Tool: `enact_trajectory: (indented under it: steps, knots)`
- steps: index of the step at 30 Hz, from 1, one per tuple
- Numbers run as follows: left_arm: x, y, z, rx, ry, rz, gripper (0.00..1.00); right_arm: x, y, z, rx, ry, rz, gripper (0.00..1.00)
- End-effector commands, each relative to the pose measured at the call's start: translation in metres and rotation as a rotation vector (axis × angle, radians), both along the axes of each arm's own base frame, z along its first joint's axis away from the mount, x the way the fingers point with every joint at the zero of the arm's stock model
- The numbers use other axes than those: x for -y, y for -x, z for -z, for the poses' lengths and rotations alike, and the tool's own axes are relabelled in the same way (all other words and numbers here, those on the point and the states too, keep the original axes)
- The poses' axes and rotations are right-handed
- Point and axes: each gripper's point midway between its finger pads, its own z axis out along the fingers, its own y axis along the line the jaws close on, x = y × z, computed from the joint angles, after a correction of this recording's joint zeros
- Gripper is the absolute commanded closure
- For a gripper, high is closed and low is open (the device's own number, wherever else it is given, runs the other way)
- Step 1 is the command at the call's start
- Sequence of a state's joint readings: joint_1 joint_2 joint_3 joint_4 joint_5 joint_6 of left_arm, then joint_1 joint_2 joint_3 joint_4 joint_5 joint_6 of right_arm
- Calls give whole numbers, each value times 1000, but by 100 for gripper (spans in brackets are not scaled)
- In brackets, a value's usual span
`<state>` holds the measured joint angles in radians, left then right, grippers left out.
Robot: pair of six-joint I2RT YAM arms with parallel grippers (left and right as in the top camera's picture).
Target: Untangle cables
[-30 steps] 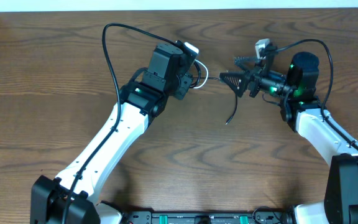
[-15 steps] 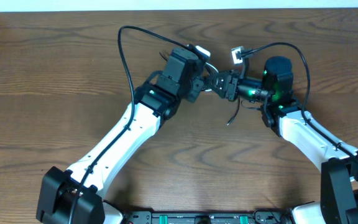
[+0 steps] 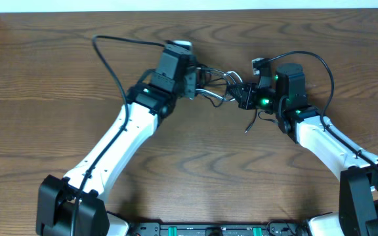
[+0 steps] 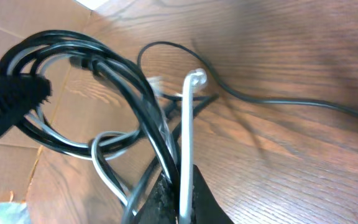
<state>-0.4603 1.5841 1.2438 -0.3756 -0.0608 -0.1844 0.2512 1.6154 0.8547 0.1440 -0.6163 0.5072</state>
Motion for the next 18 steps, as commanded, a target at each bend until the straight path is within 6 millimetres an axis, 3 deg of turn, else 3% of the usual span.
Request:
enact_trajectory:
  steps: [1, 10, 13, 15, 18]
  knots:
    - [-53, -13, -4, -21, 106, -326, 92, 13, -7, 5, 14, 55, 51, 99]
    - [-58, -12, -1, -33, 100, -339, 92, 19, -11, 8, 19, 86, 86, 99]
    - [-58, -12, -1, -33, 97, -335, 93, 23, -14, 10, 24, 105, 112, 24]
    - [-58, -12, -1, -32, 92, -330, 92, 24, -15, 10, 25, 107, 114, 12]
    - [-58, -12, -1, -33, 94, -329, 93, 24, -15, 10, 25, 107, 114, 4]
